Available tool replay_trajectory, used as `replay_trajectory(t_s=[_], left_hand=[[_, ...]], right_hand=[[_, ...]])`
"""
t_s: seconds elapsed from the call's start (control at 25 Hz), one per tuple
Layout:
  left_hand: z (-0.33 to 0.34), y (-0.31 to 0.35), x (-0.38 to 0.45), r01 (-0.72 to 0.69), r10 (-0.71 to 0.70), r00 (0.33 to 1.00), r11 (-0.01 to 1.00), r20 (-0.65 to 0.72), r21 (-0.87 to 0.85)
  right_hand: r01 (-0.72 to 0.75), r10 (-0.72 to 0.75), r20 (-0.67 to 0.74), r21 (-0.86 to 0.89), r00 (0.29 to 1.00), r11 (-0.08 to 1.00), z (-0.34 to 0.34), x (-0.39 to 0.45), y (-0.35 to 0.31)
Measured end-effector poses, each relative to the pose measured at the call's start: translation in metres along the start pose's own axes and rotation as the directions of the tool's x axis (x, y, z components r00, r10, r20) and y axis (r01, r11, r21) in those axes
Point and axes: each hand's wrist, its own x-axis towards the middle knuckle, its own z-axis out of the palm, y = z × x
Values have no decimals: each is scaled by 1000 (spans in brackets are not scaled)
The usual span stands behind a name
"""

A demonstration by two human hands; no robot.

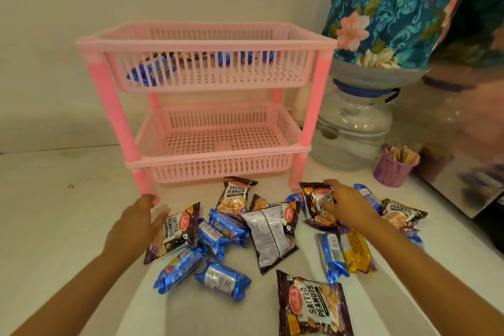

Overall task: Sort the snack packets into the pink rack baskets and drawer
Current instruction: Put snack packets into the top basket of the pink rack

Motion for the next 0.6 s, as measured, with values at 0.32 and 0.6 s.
replay_trajectory(t_s=[0.32,0.6], left_hand=[[41,-11,-44,70,-25,974,978,226,-194],[55,-13,-53,119,-97,979,986,180,-120]], right_hand=[[33,-33,22,3,999,999,63,-27,4],[-19,16,-28,-118,999,993,74,-26,-5]])
